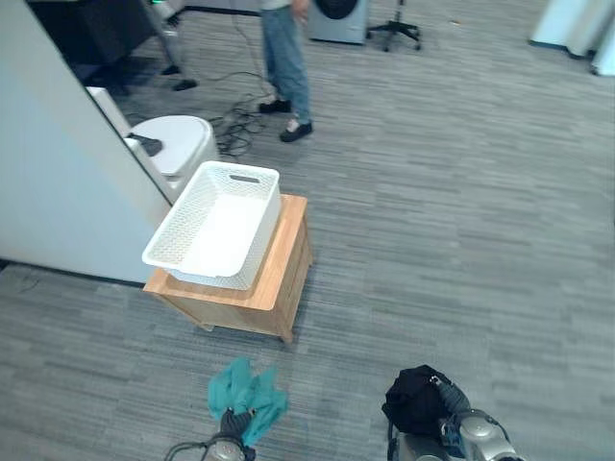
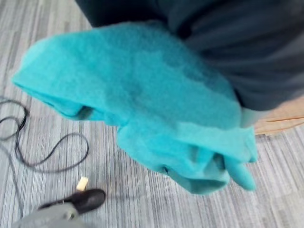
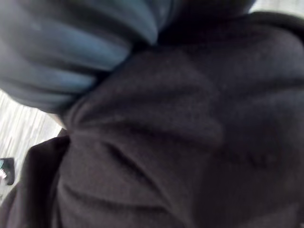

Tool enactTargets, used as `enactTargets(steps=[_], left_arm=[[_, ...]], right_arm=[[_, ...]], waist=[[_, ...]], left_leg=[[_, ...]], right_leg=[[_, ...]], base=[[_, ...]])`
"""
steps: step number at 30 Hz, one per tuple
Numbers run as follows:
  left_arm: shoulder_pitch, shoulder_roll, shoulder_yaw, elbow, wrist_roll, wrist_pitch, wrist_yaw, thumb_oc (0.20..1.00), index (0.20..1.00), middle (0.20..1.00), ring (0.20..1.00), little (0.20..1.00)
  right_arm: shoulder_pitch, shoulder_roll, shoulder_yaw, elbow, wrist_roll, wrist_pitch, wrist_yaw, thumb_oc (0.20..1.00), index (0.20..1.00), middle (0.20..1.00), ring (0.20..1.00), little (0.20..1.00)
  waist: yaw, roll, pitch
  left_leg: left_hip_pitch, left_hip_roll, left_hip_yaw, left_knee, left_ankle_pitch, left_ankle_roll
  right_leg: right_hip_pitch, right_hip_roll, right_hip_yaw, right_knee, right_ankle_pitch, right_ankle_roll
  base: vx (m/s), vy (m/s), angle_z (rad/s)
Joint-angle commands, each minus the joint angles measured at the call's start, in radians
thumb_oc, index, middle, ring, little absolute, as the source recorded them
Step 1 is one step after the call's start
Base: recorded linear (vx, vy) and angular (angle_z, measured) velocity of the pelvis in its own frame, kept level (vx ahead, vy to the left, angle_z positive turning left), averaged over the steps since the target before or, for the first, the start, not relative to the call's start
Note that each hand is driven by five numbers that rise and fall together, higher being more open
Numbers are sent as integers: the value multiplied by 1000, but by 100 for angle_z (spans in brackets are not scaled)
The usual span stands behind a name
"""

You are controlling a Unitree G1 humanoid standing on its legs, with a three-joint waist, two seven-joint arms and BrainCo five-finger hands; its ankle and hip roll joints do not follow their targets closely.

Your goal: Tidy up the quilt and then pick up the clothes from the bed and put them into the laundry hamper.

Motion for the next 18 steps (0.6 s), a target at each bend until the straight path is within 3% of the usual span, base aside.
enactTargets(steps=[1, 2, 3, 5, 6, 8, 9, 10, 11, 12, 13, 14, 15, 16, 17, 18], left_arm=[[-58, 27, -24, -50, -65, -27, 21, 200, 200, 200, 200, 200], [-58, 27, -24, -50, -65, -27, 21, 200, 200, 200, 200, 200], [-52, 30, -19, -60, -70, -27, 20, 200, 200, 200, 200, 200], [-47, 35, -10, -62, -63, -27, 16, 200, 200, 200, 200, 200], [-30, 34, 3, -51, -59, -21, 12, 200, 200, 200, 200, 200], [-13, 37, 17, -37, -70, -15, -6, 200, 200, 200, 200, 200], [-13, 38, 18, -37, -70, -15, -6, 200, 200, 200, 200, 200], [2, 43, 43, -3, -77, 3, -13, 200, 200, 200, 200, 200], [3, 47, 48, 3, -71, 4, -10, 200, 200, 200, 200, 200], [3, 47, 49, 3, -70, 4, -10, 200, 200, 200, 200, 200], [15, 53, 50, 18, -49, 5, -8, 200, 200, 200, 200, 200], [24, 64, 46, 26, -31, 11, -3, 200, 200, 200, 200, 200], [16, 67, 41, 22, -30, 9, -5, 200, 200, 200, 200, 200], [9, 72, 34, 20, -34, 6, -7, 200, 200, 200, 200, 200], [-1, 118, 48, 17, -30, 5, -38, 200, 200, 200, 200, 200], [-45, 102, 20, 11, -28, 4, -25, 200, 200, 200, 200, 200]], right_arm=[[-87, -38, -1, -86, 2, -43, -7, 200, 200, 200, 200, 200], [-87, -38, -1, -86, 2, -43, -7, 200, 200, 200, 200, 200], [-91, -40, 2, -93, 7, -42, -4, 200, 200, 200, 200, 200], [-93, -35, 1, -87, 21, -42, 2, 200, 200, 200, 200, 200], [-104, -27, -3, -66, 25, -42, 3, 200, 200, 200, 200, 200], [-116, -8, -9, -49, 38, -44, 5, 200, 200, 200, 200, 200], [-116, -7, -9, -48, 38, -44, 5, 200, 200, 200, 200, 200], [-126, 22, 15, -65, 31, -46, 31, 200, 200, 200, 200, 200], [-125, 31, 11, -69, 33, -47, 34, 200, 200, 200, 200, 200], [-126, 31, 11, -69, 33, -47, 34, 200, 200, 200, 200, 200], [-116, 43, 14, -71, 24, -48, 40, 200, 200, 200, 200, 200], [-117, 45, 15, -83, 26, -47, 52, 200, 200, 200, 200, 200], [-122, 47, 33, -111, 20, -48, 59, 200, 200, 200, 200, 200], [-123, 47, 44, -123, 18, -50, 62, 200, 200, 200, 200, 200], [-126, -114, -34, -102, 110, 10, 210, 200, 200, 200, 200, 200], [-76, -47, 40, -166, 28, -44, 143, 200, 200, 200, 200, 200]], waist=[[31, -3, 76], [31, -3, 77], [39, -9, 77], [48, -1, 58], [57, 8, 31], [65, 8, 12], [65, 7, 11], [81, -5, 12], [72, -2, 18], [70, -5, 18], [63, -3, 26], [44, 7, 39], [23, 39, 56], [5, 47, 64], [-11, 28, 60], [-34, 24, 71]], left_leg=[[-137, 44, 258, 65, 149, 79], [-137, 44, 258, 65, 149, 79], [-166, 41, 348, 21, 107, 95], [-213, -23, 419, -91, 77, 95], [-242, -59, 521, -220, 138, 91], [-204, -77, 572, -332, 157, 99], [-201, -80, 573, -339, 160, 100], [-143, -131, 530, -398, 134, 158], [-112, -141, 518, -421, 125, 171], [-112, -147, 517, -426, 125, 174], [-90, -147, 519, -429, 115, 183], [-55, -136, 504, -454, 117, 187], [-25, -102, 471, -474, 140, 180], [-6, -108, 439, -486, 138, 177], [3, -111, 410, -486, 137, 169], [3, -116, 389, -486, 135, 164]], right_leg=[[132, -108, -92, 27, -160, 93], [132, -107, -92, 27, -160, 93], [172, -104, -121, 8, -184, 90], [219, -67, -134, 5, -242, 91], [262, -15, -166, 12, -294, 91], [253, 16, -190, 65, -317, 99], [252, 15, -190, 69, -319, 100], [203, 18, -226, 311, -293, 149], [153, -4, -237, 439, -256, 200], [148, -11, -237, 451, -262, 203], [115, -25, -248, 558, -178, 226], [37, -29, -219, 689, -137, 226], [-55, -12, -178, 737, -124, 226], [-81, -13, -161, 706, -154, 226], [-82, -22, -145, 641, -173, 223], [-85, -34, -117, 554, -200, 191]], base=[[147, -223, 56], [218, -171, 74], [201, -59, 78], [513, -68, 47], [630, -63, 78], [414, 4, 114], [497, 96, 70], [456, 123, 13], [456, 129, -22], [214, 12, -22], [196, -31, 0], [301, -50, 24], [313, 6, 50], [347, -57, 56], [320, -99, 130], [214, -111, 164]])
